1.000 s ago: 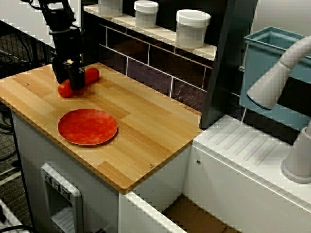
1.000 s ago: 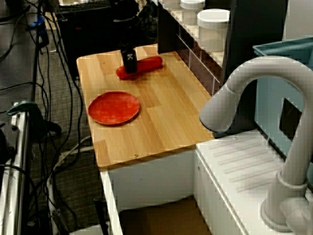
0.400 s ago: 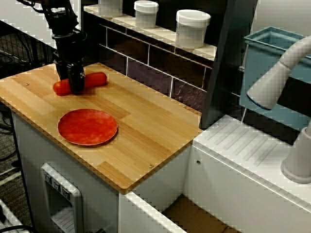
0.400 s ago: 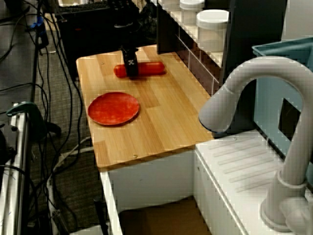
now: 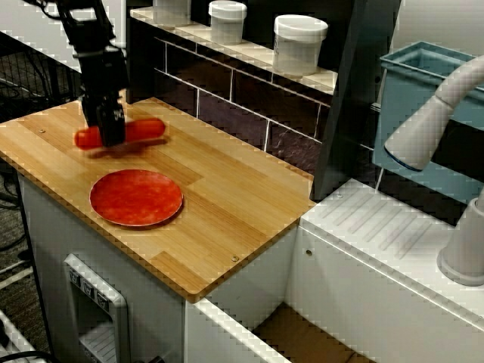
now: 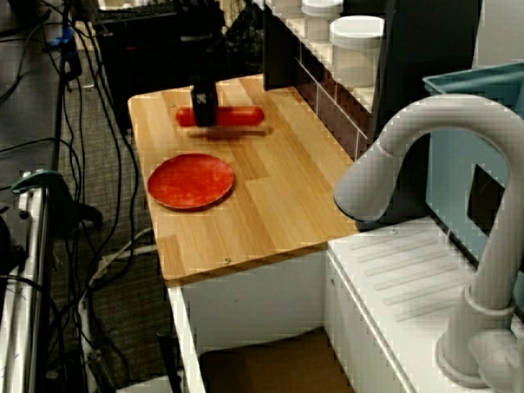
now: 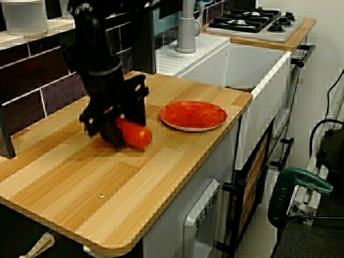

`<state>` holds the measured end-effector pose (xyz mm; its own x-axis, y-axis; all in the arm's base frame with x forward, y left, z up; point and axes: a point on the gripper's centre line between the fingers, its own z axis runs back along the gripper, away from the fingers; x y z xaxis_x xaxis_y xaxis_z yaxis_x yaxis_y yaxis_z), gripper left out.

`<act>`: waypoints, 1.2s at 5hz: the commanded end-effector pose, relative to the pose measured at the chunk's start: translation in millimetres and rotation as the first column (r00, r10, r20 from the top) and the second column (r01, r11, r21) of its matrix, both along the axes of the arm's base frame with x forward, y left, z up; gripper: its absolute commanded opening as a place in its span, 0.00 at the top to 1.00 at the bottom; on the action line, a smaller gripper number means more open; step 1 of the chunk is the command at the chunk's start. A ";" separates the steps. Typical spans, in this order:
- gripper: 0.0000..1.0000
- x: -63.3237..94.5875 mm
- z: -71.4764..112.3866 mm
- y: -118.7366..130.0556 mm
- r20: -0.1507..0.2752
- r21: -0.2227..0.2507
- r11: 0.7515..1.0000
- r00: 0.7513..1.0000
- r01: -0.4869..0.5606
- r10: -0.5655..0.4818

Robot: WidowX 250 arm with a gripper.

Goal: Put the object on the plate

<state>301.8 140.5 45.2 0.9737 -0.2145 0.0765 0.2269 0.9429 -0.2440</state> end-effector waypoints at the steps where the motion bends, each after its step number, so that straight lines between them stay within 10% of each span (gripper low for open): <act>1: 1.00 -18.2 82.4 -26.8 0.119 0.020 0.984 0.977 0.176 -0.177; 6: 1.00 -49.1 52.1 -93.4 0.131 0.154 0.929 0.925 0.336 -0.356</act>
